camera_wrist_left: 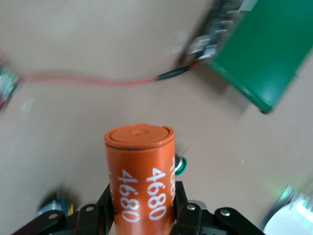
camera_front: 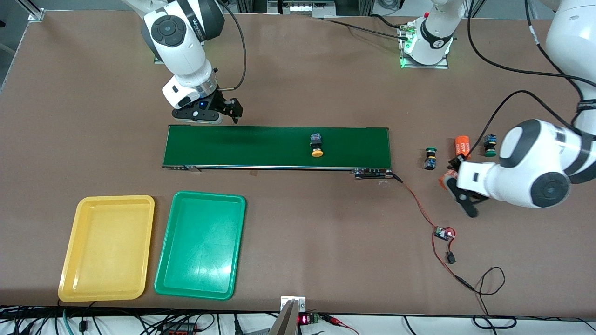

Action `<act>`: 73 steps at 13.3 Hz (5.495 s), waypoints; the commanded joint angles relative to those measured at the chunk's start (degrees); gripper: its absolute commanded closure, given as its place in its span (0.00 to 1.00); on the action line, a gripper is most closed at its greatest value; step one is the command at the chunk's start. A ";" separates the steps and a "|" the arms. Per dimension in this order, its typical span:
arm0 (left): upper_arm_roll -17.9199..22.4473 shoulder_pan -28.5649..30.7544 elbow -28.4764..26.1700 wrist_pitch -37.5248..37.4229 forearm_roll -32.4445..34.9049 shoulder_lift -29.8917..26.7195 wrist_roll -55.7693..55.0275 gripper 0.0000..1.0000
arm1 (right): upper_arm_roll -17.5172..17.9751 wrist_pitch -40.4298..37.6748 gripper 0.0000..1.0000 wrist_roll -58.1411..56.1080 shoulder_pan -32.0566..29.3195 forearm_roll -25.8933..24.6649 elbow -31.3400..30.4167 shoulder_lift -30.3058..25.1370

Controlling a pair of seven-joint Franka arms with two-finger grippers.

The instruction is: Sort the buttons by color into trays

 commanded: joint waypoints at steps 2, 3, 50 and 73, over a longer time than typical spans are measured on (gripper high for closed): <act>-0.58 -11.11 -1.77 0.00 -0.37 0.01 7.77 0.87 | 0.10 -0.57 0.00 1.02 -0.08 -1.03 0.55 0.23; -0.50 -13.40 -3.26 2.44 -0.11 -0.08 7.77 0.87 | 0.10 -0.57 0.00 1.11 -0.16 -1.03 0.64 0.75; 16.37 -4.72 2.26 7.29 11.67 5.46 -46.73 0.00 | -1.04 1.27 0.00 20.09 9.94 -13.24 16.53 21.83; -0.20 0.73 -3.63 5.55 13.35 4.23 -35.26 0.88 | -6.75 -2.47 0.97 8.52 9.94 -17.47 21.18 26.70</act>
